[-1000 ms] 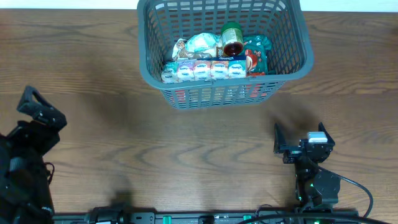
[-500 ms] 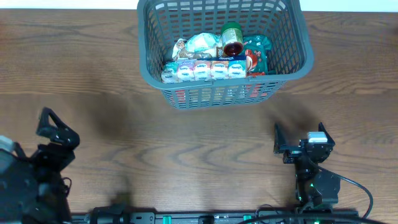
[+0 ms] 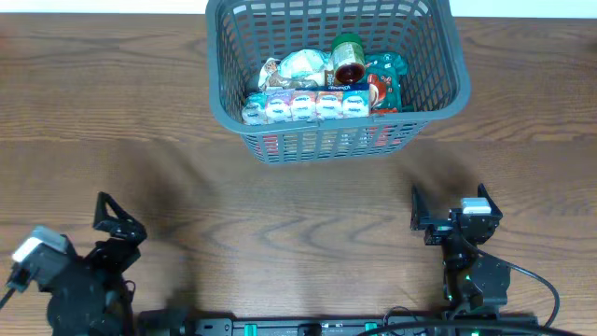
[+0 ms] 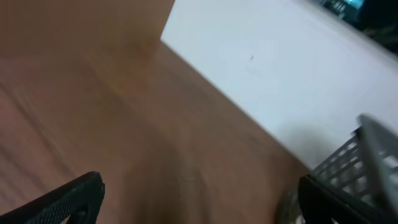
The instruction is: Pack container
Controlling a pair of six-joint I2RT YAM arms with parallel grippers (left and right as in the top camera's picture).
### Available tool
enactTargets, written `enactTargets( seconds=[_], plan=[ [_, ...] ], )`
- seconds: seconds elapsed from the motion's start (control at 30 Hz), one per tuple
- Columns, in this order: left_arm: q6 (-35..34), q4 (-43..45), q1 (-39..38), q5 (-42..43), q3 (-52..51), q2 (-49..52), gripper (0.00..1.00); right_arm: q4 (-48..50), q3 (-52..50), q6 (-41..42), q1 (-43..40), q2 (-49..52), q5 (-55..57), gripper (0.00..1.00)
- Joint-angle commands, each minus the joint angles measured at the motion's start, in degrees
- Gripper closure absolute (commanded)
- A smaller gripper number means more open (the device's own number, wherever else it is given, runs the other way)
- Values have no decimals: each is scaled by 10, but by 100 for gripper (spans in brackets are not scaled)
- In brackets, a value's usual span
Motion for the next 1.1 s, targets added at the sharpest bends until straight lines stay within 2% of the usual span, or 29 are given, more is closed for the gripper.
enactTargets(
  seconds=[0.0,0.4,1.07],
  plan=[
    [-2,8,2,9,-34,-13,1,-3,-1,9,-3,-2,2,1],
    [-3,87,2,61,-143,-18,1,-2,-1,9,-3,-2,2,1],
    [-1,97,2,74,-224,-115,1,-2,-1,9,-3,-2,2,1]
  ],
)
